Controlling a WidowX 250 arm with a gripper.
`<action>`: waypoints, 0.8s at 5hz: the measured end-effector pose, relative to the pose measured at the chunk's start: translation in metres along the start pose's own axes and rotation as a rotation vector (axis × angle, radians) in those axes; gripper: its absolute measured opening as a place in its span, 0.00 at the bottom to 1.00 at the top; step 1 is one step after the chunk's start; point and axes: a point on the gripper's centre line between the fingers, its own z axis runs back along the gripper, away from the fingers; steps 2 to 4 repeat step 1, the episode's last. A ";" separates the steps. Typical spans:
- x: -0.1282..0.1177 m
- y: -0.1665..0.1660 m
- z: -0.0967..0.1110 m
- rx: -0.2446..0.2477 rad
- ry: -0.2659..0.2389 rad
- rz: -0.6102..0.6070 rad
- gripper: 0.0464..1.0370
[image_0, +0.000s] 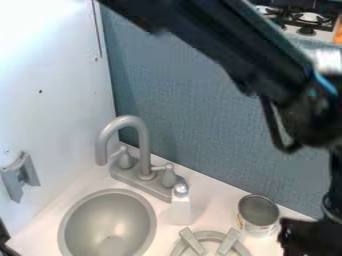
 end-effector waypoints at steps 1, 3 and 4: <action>-0.016 0.008 0.020 0.078 -0.027 -0.014 0.96; -0.016 0.008 0.020 0.078 -0.027 -0.014 0.96; -0.016 0.008 0.020 0.078 -0.027 -0.014 0.96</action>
